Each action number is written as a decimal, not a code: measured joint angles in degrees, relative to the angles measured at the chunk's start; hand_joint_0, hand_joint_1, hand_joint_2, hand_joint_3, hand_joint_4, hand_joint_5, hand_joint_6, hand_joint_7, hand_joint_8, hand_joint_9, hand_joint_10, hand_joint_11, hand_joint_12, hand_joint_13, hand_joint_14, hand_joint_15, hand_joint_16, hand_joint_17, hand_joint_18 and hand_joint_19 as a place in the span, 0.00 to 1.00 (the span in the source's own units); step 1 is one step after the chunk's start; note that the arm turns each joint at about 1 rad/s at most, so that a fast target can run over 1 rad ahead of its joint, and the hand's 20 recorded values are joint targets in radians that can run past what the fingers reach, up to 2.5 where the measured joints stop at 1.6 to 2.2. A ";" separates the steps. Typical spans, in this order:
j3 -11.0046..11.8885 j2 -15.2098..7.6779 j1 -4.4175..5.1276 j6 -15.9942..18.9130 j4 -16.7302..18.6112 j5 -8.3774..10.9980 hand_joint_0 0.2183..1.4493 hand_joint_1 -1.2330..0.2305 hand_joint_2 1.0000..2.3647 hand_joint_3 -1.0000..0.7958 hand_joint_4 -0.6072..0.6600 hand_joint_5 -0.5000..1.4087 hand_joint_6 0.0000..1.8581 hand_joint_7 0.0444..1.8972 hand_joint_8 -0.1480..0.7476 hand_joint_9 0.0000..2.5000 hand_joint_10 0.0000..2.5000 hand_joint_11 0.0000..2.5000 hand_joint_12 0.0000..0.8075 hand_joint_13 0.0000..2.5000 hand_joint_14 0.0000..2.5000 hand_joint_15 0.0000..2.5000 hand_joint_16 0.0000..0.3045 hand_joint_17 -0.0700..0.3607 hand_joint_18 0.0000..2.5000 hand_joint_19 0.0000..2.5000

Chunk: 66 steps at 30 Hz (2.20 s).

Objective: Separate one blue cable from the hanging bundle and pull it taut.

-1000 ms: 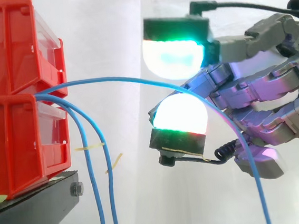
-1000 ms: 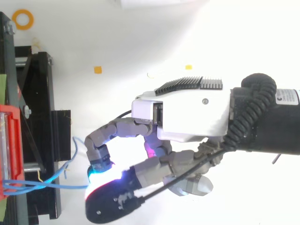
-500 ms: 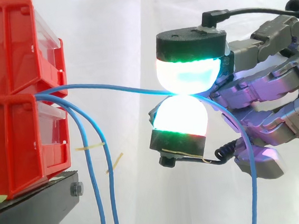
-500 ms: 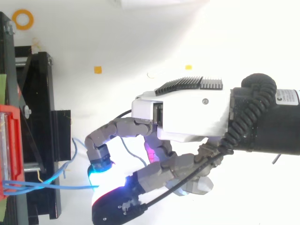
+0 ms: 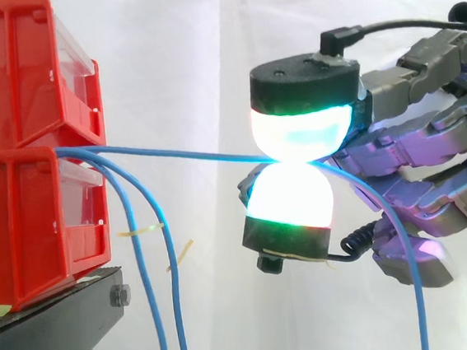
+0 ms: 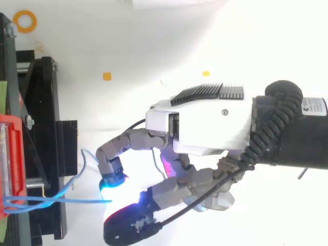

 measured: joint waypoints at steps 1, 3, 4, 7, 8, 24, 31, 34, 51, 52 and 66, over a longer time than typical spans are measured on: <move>0.00 0.01 0.00 -0.38 -0.16 0.01 0.44 0.36 0.01 0.46 0.52 0.34 0.27 0.69 0.39 0.93 0.02 0.41 0.40 0.65 0.01 0.41 0.14 0.38 0.42 0.37; -0.01 -0.01 0.00 -0.86 -0.39 0.03 0.44 0.36 0.01 0.46 0.53 0.34 0.27 0.69 0.39 0.93 0.02 0.41 0.40 0.65 0.01 0.41 0.14 0.38 0.42 0.37; -0.06 -0.02 -0.01 -1.13 -0.54 0.03 0.44 0.36 0.01 0.46 0.53 0.34 0.27 0.69 0.39 0.93 0.02 0.41 0.40 0.65 0.01 0.41 0.13 0.38 0.42 0.37; -1.09 -0.01 -0.09 -1.47 -0.83 -0.05 0.44 0.35 0.01 0.47 0.53 0.34 0.27 0.69 0.39 0.93 0.02 0.41 0.40 0.65 0.01 0.41 0.14 0.38 0.42 0.37; -1.75 -0.01 -0.09 -1.44 -0.82 -0.10 0.44 0.35 0.01 0.47 0.53 0.34 0.27 0.69 0.39 0.93 0.02 0.41 0.40 0.65 0.01 0.41 0.14 0.38 0.42 0.37; -3.69 0.18 -0.09 0.35 1.66 -1.99 0.44 0.35 0.01 0.47 0.52 0.35 0.27 0.69 0.39 0.93 0.02 0.42 0.41 0.65 0.01 0.41 0.14 0.38 0.42 0.37; -3.63 1.59 -0.52 0.31 -4.84 -6.07 0.44 0.35 0.01 0.47 0.52 0.35 0.27 0.70 0.40 0.93 0.02 0.42 0.40 0.65 0.01 0.41 0.14 0.38 0.42 0.37; -3.63 2.09 -0.66 0.34 -8.69 -6.67 0.44 0.35 0.01 0.47 0.52 0.35 0.27 0.69 0.39 0.93 0.02 0.42 0.40 0.65 0.01 0.41 0.14 0.38 0.42 0.37; -3.54 5.16 -1.70 0.37 -16.05 -10.89 0.44 0.35 0.01 0.47 0.52 0.34 0.27 0.70 0.40 0.93 0.02 0.42 0.40 0.65 0.01 0.42 0.14 0.38 0.42 0.36; -3.36 5.21 -1.72 0.36 -16.06 -11.07 0.44 0.35 0.01 0.47 0.52 0.34 0.27 0.70 0.40 0.93 0.01 0.41 0.40 0.65 0.01 0.41 0.14 0.38 0.42 0.36; -4.21 5.24 -1.77 -1.00 -15.95 -10.91 0.43 0.35 0.01 0.47 0.52 0.34 0.27 0.70 0.40 0.93 0.02 0.42 0.40 0.65 0.01 0.41 0.13 0.38 0.42 0.37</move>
